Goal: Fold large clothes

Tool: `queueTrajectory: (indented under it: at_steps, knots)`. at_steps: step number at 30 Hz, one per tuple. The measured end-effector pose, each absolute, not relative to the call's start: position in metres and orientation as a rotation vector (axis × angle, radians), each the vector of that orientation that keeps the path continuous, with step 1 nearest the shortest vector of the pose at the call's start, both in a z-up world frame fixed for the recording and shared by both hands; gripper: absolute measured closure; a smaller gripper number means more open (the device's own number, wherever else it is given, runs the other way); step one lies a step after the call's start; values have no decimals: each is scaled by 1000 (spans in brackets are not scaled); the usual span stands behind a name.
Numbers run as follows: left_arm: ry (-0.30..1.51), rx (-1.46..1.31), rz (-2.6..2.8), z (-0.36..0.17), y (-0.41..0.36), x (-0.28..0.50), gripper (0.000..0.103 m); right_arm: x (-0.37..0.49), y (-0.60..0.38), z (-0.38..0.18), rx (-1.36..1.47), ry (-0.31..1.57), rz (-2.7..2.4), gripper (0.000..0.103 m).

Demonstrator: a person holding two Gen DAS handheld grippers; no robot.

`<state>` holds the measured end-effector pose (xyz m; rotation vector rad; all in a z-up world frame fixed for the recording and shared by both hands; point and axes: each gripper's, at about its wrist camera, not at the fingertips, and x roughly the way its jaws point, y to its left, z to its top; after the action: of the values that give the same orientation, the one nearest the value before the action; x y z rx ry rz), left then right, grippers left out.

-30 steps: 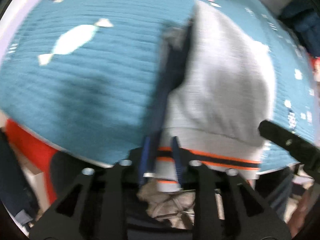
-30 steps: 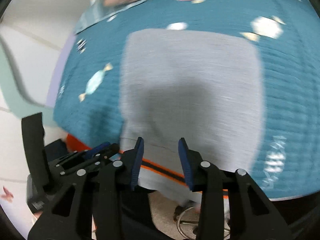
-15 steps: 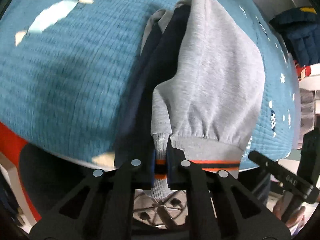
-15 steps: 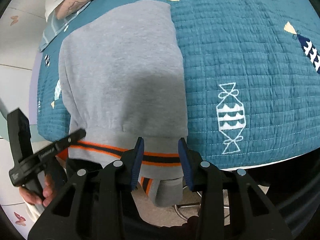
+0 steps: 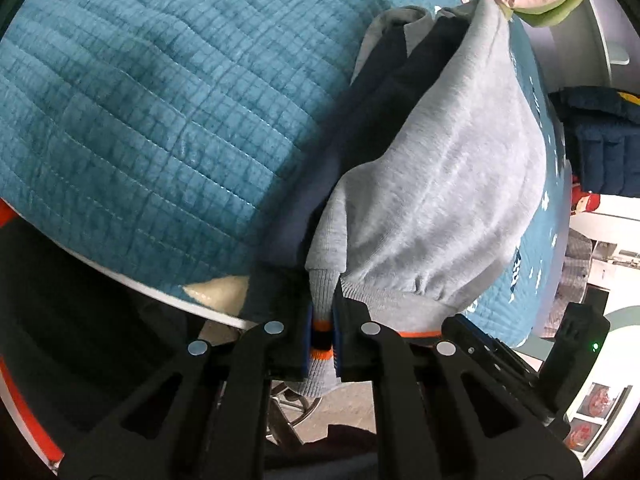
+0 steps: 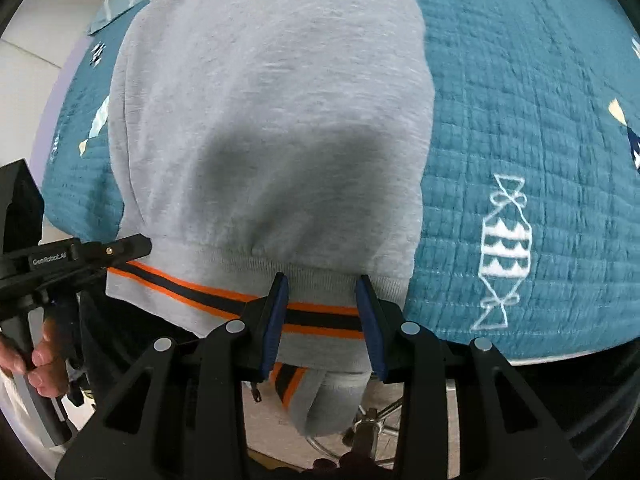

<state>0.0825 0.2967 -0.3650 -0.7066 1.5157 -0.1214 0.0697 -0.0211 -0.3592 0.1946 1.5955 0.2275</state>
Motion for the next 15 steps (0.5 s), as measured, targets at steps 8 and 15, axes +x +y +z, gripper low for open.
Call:
queueTrajectory:
  at_steps: [8,15]
  knots:
    - [1426,-182,44,-302,254,68,80,77,-27,-304,171,1452,201,96]
    - [1354,-197,-76,-277,229,68,102,78,-27,-323,254,1527,286,101]
